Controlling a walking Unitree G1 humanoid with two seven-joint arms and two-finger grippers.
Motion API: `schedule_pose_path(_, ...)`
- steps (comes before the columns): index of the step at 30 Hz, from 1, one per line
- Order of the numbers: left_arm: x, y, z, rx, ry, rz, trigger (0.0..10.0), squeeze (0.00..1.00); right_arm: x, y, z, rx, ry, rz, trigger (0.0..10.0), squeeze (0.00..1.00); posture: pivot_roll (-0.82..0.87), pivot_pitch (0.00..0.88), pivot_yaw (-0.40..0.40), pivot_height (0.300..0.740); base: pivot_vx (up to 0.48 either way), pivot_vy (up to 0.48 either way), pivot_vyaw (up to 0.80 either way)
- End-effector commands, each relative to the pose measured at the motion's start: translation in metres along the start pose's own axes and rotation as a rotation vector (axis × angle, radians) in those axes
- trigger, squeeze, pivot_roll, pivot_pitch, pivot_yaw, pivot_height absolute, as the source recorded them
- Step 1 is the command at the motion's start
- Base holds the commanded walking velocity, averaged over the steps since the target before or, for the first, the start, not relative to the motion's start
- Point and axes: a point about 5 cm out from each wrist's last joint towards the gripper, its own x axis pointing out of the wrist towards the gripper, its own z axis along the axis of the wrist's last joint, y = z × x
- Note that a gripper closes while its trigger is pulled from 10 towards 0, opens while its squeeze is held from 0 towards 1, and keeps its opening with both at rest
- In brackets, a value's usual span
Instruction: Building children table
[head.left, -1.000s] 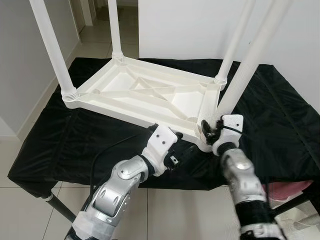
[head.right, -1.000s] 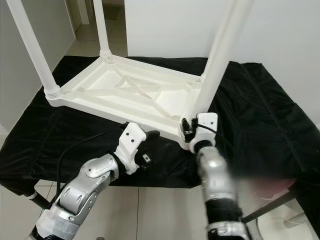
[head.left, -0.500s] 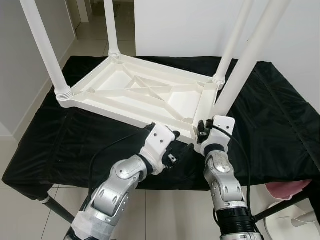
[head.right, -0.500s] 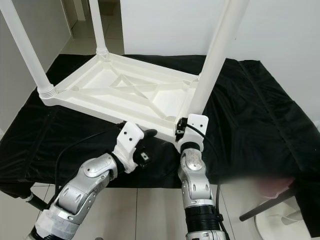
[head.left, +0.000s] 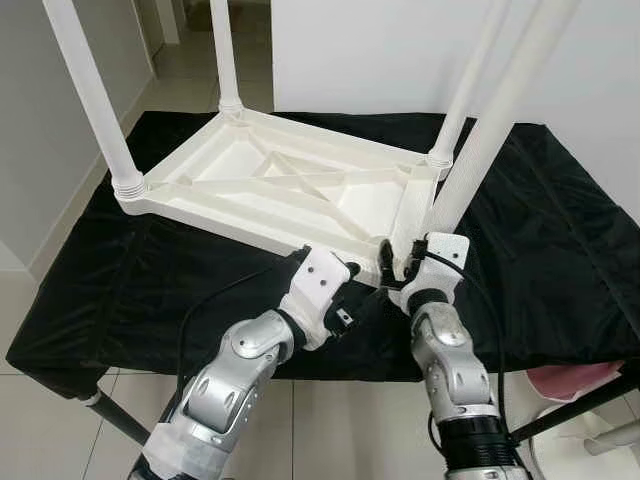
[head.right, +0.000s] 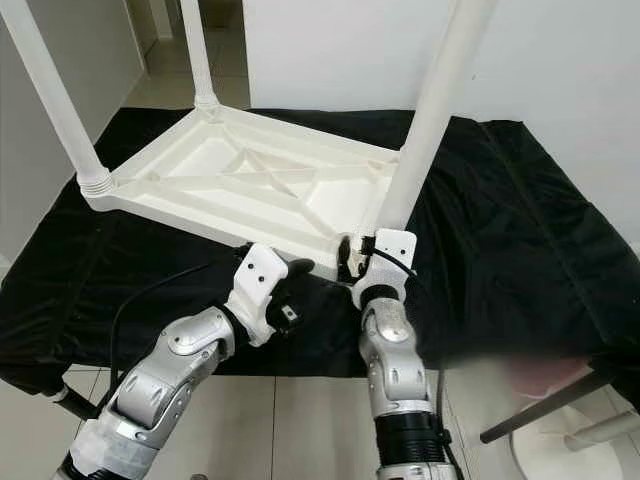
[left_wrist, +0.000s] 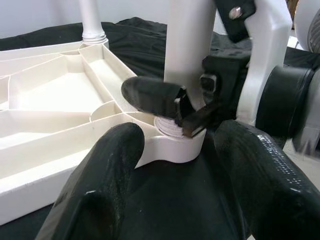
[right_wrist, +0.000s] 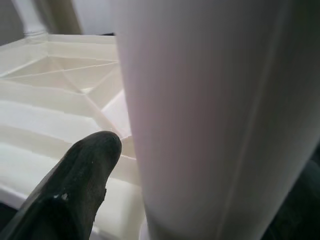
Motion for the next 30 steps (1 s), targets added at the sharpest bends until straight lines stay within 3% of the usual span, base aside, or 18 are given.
schedule_pose_path(1, -0.004, -0.001, -0.002, 0.006, 0.01, -0.011, 10.0, 0.0, 0.002, -0.007, 0.001, 0.001, -0.006, 0.118, 10.0, 0.64, 0.01, 0.05, -0.034, 0.74, 0.0, 0.0, 0.0)
schedule_pose_path(2, -0.004, -0.001, -0.002, 0.006, 0.01, -0.011, 10.0, 0.0, 0.002, -0.007, 0.001, 0.001, -0.006, 0.118, 10.0, 0.64, 0.01, 0.05, -0.034, 0.74, 0.0, 0.0, 0.0)
schedule_pose_path(3, -0.005, -0.002, -0.002, 0.006, 0.012, -0.018, 10.0, 0.0, 0.002, -0.009, 0.002, -0.008, -0.005, 0.149, 10.0, 0.25, 0.01, 0.05, -0.034, 0.74, 0.0, 0.0, 0.0)
schedule_pose_path(4, -0.006, -0.002, -0.003, 0.005, 0.017, -0.029, 10.0, 0.0, 0.003, -0.011, 0.001, -0.013, -0.002, 0.183, 10.0, 0.0, 0.01, 0.051, -0.032, 0.74, 0.0, 0.0, 0.0)
schedule_pose_path(9, -0.007, -0.004, -0.003, 0.02, 0.012, -0.042, 10.0, 0.0, 0.007, -0.021, 0.003, -0.055, 0.003, 0.307, 10.0, 0.0, 0.01, 0.051, -0.03, 0.74, 0.0, 0.0, 0.0)
schedule_pose_path(11, -0.007, -0.005, -0.003, 0.015, 0.006, -0.054, 10.0, 0.0, 0.009, -0.023, 0.004, -0.086, 0.008, 0.444, 10.0, 0.0, 0.0, 0.051, -0.028, 0.74, 0.0, 0.0, 0.0)
schedule_pose_path(13, -0.007, -0.005, -0.003, 0.015, 0.006, -0.054, 10.0, 0.0, 0.009, -0.023, 0.004, -0.086, 0.008, 0.444, 10.0, 0.0, 0.0, 0.051, -0.028, 0.74, 0.0, 0.0, 0.0)
schedule_pose_path(19, -0.006, -0.007, -0.001, 0.012, -0.003, -0.071, 10.0, 0.0, 0.012, -0.026, 0.004, -0.157, 0.03, 0.621, 10.0, 0.0, 0.0, 0.052, -0.024, 0.74, 0.0, 0.0, 0.0)
schedule_pose_path(20, -0.006, -0.008, -0.001, 0.012, -0.002, -0.075, 10.0, 0.0, 0.014, -0.029, 0.002, -0.173, 0.047, 0.648, 8.9, 0.0, 0.0, 0.051, -0.025, 0.74, 0.0, 0.0, 0.0)
schedule_pose_path(21, -0.006, -0.008, -0.001, 0.012, -0.002, -0.075, 10.0, 0.0, 0.014, -0.029, 0.002, -0.173, 0.047, 0.648, 8.9, 0.0, 0.0, 0.051, -0.025, 0.74, 0.0, 0.0, 0.0)
schedule_pose_path(22, -0.005, -0.008, -0.001, 0.011, -0.002, -0.077, 10.0, 0.0, 0.015, -0.032, 0.001, -0.182, 0.06, 0.664, 4.9, 0.0, 0.0, 0.051, -0.025, 0.74, 0.0, 0.0, 0.0)
schedule_pose_path(23, -0.005, -0.008, -0.001, 0.01, -0.002, -0.078, 10.0, 0.0, 0.016, -0.034, -0.001, -0.183, 0.07, 0.674, 4.0, 0.0, 0.01, 0.049, -0.024, 0.74, 0.0, 0.0, 0.0)
schedule_pose_path(24, -0.005, -0.008, -0.001, 0.01, -0.002, -0.078, 10.0, 0.0, 0.016, -0.034, -0.001, -0.183, 0.07, 0.674, 4.0, 0.0, 0.01, 0.049, -0.024, 0.74, 0.0, 0.0, 0.0)
schedule_pose_path(25, -0.005, -0.007, -0.001, 0.008, -0.004, -0.078, 10.0, 0.0, 0.016, -0.037, -0.003, -0.192, 0.081, 0.678, 0.0, 0.0, 0.01, 0.048, -0.024, 0.74, 0.0, 0.0, 0.0)
schedule_pose_path(30, -0.005, -0.008, -0.001, 0.015, -0.003, -0.076, 10.0, 0.0, 0.016, -0.046, -0.011, -0.196, 0.112, 0.681, 0.0, 0.0, 0.01, 0.042, -0.019, 0.74, 0.0, 0.0, 0.0)
